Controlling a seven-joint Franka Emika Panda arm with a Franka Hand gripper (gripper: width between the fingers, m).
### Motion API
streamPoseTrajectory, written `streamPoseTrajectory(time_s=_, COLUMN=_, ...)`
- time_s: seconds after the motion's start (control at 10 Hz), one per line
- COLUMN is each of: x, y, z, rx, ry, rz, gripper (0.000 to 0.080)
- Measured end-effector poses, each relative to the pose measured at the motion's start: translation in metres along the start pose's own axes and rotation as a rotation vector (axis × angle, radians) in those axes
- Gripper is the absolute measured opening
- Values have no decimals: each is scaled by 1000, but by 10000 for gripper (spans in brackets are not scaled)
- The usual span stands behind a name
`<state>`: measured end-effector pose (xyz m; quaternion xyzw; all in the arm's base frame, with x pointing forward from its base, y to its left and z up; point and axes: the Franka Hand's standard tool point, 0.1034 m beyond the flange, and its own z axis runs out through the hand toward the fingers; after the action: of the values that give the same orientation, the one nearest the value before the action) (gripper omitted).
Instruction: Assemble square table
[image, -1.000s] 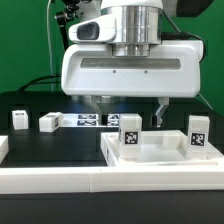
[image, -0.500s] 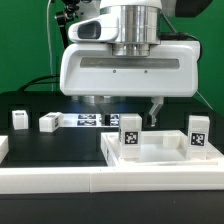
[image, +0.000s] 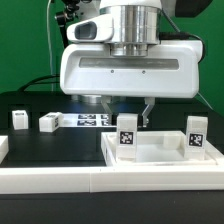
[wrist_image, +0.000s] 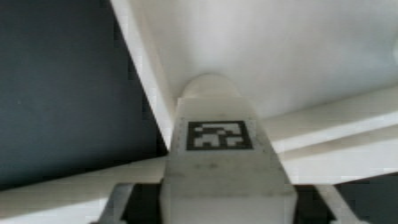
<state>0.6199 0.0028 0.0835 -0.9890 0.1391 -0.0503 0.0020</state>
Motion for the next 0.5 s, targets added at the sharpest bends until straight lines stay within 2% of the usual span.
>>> streamPoseTrajectory(time_s=0.1, x=0, y=1, z=0, rx=1, ry=0, rz=66, gripper=290)
streamPoseTrajectory(time_s=0.2, x=0, y=6, z=1, rx=19, ry=0, rz=139, gripper=290)
streamPoseTrajectory(time_s=0.5, x=0, y=5, z=1, rx=25, ry=25, rz=477, gripper=290)
